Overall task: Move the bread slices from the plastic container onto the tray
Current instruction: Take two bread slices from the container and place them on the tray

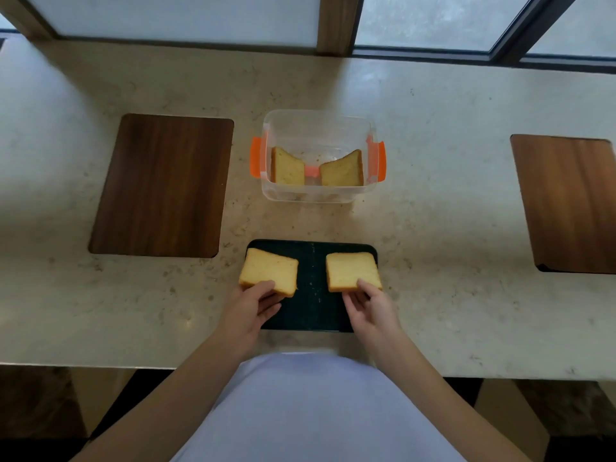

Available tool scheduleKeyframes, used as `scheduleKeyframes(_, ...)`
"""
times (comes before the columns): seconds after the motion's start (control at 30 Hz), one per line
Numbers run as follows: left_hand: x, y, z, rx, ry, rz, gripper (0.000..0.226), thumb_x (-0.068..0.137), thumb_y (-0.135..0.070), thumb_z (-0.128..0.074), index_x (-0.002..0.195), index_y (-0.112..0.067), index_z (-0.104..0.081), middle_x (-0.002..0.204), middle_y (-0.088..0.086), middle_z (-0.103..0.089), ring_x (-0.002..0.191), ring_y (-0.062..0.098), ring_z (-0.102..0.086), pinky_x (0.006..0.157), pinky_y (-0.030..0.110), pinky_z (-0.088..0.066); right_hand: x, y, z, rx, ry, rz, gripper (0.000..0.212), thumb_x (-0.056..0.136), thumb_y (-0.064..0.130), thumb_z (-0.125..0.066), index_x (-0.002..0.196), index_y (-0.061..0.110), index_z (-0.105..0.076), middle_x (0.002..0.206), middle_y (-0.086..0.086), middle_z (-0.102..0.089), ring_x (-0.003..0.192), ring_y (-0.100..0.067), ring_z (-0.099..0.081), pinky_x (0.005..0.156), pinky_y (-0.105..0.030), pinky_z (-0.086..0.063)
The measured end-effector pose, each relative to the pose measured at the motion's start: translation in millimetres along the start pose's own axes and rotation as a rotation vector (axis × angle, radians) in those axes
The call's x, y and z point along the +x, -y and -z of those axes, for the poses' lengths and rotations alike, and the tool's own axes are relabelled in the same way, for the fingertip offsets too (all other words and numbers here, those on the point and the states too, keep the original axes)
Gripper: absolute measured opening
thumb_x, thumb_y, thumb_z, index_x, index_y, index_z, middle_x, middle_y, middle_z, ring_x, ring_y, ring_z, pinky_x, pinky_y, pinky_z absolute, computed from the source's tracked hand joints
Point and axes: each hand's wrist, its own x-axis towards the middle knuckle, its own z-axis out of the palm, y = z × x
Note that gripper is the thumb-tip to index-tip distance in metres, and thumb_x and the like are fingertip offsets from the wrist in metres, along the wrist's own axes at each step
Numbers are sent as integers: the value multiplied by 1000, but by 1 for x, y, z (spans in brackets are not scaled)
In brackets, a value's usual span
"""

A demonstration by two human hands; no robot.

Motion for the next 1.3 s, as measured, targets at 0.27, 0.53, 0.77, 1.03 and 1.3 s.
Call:
scheduleKeyframes(0.27,2,0,-1,0,6,5,32,89,-10,-66,120,-13,-58,105,14,-72,88,23,-73,66,32,-54,12,1,-17,54,-78,4,25,93,-7,-62,116,0,-54,115,-24,-60,94,-34,-62,87,-45,-55)
scheduleKeyframes(0.53,3,2,-4,-18,10,41,21,90,-10,-65,109,-14,-61,97,12,-76,84,23,-74,65,32,-54,9,3,-5,-296,-113,-11,26,93,5,-67,117,3,-57,115,-22,-64,102,-32,-65,85,-43,-57)
scheduleKeyframes(0.77,4,2,-6,-23,39,48,33,89,-10,-65,122,-8,-57,100,13,-74,84,23,-73,65,32,-55,7,12,1,-282,-108,17,41,96,0,-60,135,-2,-48,112,-24,-60,105,-32,-63,92,-41,-55)
scheduleKeyframes(1.03,4,3,-3,-64,36,73,39,89,-8,-66,126,-8,-55,111,18,-70,86,25,-74,62,31,-58,6,9,-3,-283,-101,-21,41,98,2,-59,137,-4,-47,113,-24,-59,105,-34,-64,90,-43,-56)
scheduleKeyframes(1.3,1,1,-16,-13,73,56,30,88,-6,-67,117,-10,-61,103,16,-74,91,28,-73,65,32,-58,1,4,-15,-766,56,-96,34,95,23,-66,120,1,-62,109,-16,-74,97,-28,-74,72,-37,-62)
